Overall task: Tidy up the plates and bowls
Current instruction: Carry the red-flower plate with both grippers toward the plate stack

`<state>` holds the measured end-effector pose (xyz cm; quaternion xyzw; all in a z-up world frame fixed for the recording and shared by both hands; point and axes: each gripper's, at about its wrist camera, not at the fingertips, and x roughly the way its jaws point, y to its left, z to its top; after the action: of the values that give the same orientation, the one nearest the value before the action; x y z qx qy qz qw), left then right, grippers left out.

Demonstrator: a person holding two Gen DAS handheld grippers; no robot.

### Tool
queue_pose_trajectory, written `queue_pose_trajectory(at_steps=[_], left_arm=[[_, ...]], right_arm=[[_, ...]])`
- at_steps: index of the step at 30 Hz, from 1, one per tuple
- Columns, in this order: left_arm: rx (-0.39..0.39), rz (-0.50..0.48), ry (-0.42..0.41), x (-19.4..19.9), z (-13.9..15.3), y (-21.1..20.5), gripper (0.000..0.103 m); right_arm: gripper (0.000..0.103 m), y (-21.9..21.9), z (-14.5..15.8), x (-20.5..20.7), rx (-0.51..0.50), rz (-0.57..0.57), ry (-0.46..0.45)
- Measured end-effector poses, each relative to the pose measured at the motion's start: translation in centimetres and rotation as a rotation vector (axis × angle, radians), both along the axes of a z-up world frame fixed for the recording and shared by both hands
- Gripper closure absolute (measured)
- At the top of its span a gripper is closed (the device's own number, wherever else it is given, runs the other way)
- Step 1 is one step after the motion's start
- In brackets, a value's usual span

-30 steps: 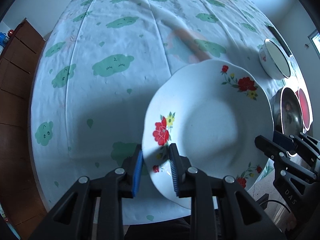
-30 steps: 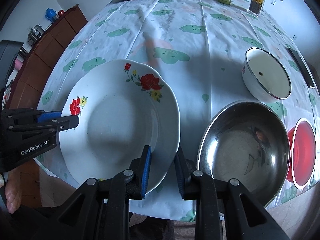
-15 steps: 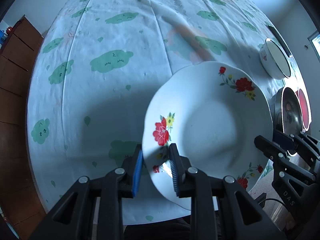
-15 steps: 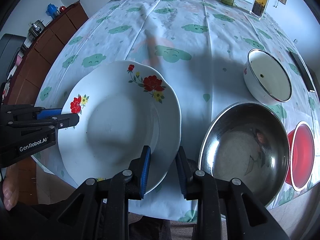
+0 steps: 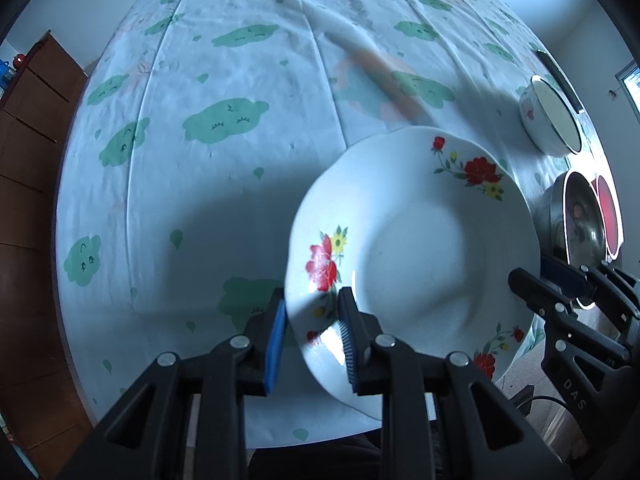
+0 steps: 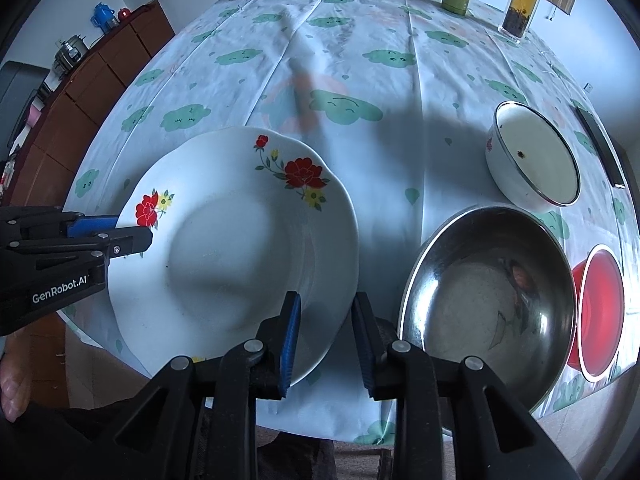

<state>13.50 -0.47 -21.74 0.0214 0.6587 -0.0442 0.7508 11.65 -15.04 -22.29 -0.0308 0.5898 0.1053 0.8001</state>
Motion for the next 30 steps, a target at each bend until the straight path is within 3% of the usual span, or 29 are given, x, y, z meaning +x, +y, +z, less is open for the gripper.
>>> queue_pose_trajectory(at_steps=[13,20,25,30], left_arm=[[0.012,0.001,-0.013,-0.2,0.3,-0.1,0.079],[0.005,0.000,-0.041,-0.2,0.8,-0.4,0.059],[0.005,0.027,-0.039,0.0,1.0,0.1,0.050],[0.010,0.035,-0.044,0.0,1.2,0.3,0.045]], right_arm=[[0.072,0.0,0.0,0.0,-0.006,-0.002,-0.002],[0.066,0.0,0.5,0.0,0.005,-0.009,-0.022],[0.056,0.4,2.3,-0.3,0.008,0.008,-0.098],[0.056,0.3,2.5,-0.3,0.033,0.012,-0.108]])
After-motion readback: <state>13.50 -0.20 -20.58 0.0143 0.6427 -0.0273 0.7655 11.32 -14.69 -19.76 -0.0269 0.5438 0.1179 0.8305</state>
